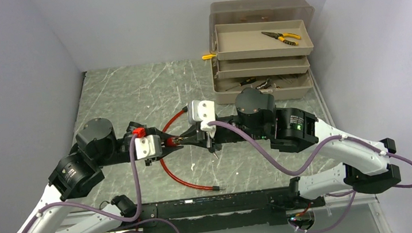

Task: Unlock with the key
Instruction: Unlock the lock.

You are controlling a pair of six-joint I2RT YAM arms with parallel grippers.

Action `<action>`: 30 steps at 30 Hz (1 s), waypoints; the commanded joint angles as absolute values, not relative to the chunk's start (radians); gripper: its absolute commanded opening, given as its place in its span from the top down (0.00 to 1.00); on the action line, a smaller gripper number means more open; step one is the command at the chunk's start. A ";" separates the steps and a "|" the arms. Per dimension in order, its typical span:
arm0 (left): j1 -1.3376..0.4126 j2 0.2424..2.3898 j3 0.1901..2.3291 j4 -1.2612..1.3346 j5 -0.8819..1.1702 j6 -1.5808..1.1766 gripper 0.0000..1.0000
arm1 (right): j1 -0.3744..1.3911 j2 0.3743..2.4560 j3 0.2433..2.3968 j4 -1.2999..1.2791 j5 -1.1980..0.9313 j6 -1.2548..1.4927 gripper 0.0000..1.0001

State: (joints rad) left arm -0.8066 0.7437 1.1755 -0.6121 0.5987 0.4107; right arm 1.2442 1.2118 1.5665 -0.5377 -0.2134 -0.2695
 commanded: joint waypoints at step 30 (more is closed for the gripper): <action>-0.790 0.731 1.153 -0.567 0.712 0.342 1.00 | 1.195 1.106 1.538 -0.432 -0.174 -0.241 0.81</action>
